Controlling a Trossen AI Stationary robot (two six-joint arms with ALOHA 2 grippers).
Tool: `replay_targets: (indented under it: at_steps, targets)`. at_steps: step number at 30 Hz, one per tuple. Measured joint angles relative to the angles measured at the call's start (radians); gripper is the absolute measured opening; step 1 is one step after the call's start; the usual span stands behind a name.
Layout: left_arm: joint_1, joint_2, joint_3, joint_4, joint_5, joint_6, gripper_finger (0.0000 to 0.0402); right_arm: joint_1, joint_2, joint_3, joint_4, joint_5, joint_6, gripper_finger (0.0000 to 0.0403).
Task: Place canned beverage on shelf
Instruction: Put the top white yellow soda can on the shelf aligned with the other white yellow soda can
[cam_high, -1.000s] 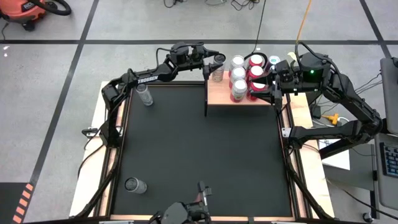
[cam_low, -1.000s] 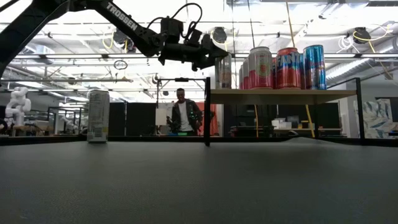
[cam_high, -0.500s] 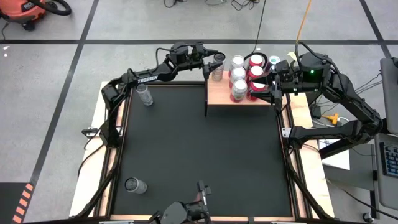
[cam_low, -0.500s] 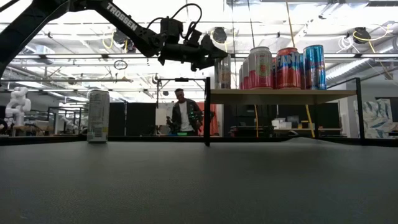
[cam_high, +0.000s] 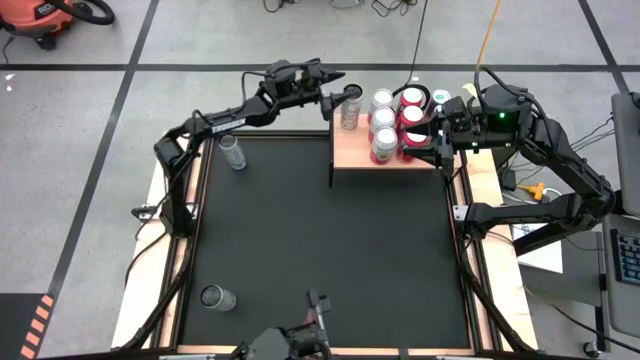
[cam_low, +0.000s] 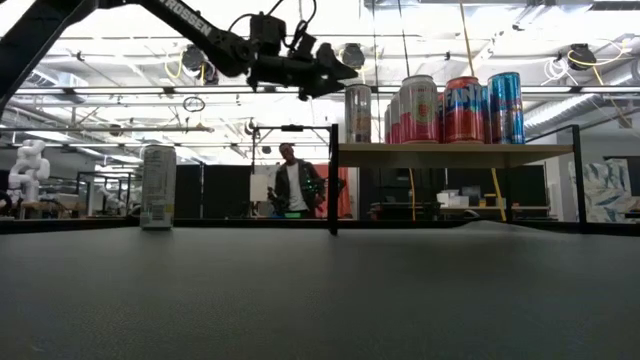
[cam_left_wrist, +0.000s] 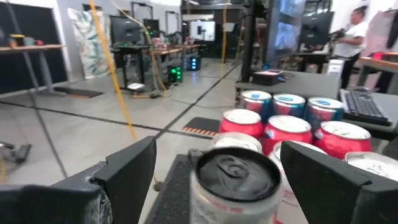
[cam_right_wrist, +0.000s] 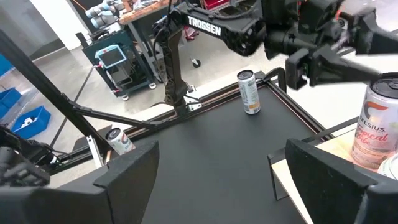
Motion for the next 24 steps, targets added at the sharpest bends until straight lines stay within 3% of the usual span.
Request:
replay_targets:
  at_steps: [6,16,24]
  targets:
    - [-0.005,-0.105,0.000,-0.118,-0.061,0.001,0.0341,0.000,0.000,0.000,0.000,0.000,0.000,0.0329]
    - [-0.102,-0.375,0.001,-0.470,-0.197,-0.028,0.0341,0.001,-0.002,0.000,-0.001,-0.030,-0.003,0.0329]
    - [-0.173,-0.586,0.002,-0.888,-0.362,-0.163,0.0341,0.001,-0.007,0.000,-0.043,-0.030,-0.021,0.0329]
